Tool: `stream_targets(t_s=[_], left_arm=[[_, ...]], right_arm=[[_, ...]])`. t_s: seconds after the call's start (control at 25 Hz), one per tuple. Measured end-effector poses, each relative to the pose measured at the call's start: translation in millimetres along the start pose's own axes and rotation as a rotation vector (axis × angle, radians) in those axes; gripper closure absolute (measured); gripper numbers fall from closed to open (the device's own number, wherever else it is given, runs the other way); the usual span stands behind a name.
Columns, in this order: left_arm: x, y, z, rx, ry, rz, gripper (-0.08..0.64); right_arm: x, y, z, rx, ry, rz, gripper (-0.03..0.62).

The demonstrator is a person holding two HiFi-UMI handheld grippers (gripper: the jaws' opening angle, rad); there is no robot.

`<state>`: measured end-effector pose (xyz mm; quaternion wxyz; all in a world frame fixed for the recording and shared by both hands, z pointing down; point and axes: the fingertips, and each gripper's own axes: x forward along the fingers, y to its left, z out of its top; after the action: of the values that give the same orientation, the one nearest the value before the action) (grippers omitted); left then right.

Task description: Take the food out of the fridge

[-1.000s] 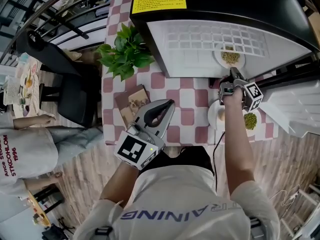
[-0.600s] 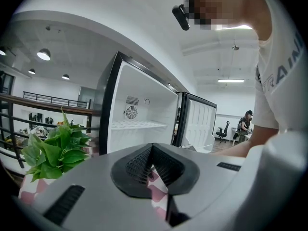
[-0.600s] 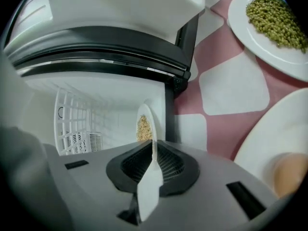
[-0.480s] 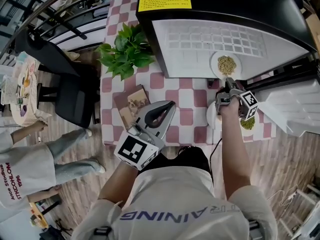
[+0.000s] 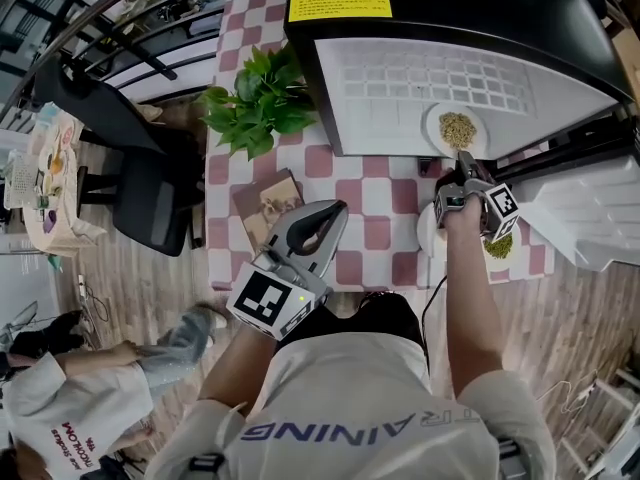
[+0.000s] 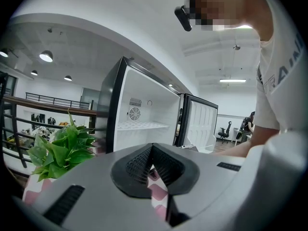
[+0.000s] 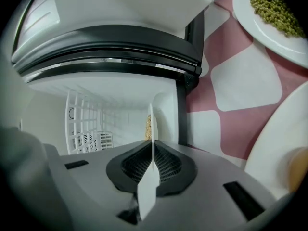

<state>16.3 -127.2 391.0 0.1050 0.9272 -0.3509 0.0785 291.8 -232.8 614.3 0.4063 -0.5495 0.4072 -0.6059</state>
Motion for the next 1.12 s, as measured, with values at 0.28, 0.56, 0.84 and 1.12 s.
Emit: stream_targets(t_s=[0.28, 0.56, 0.84, 1.12], left_arm=[[-8.2, -1.8, 6.1, 0.009, -0.02, -0.03, 0.555], [-24.2, -1.3, 20.3, 0.028, -0.045, -0.075, 0.555], [-40.7, 1.1, 27.1, 0.04, -0.063, -0.124, 0.555], [-58.7, 5.5, 23.8, 0.049, -0.063, -0.17, 0.555]], right_arm=[[-36.4, 16.5, -21.3, -0.039, 0.044, 0.044, 0.56], [-86.3, 31.2, -52.4, -0.051, 0.071, 0.088, 0.56], [-121.2, 12.7, -95.7, -0.113, 0.147, 0.065, 0.56], [-143.6, -45.4, -150.5, -0.134, 0.236, -0.015, 0.56]])
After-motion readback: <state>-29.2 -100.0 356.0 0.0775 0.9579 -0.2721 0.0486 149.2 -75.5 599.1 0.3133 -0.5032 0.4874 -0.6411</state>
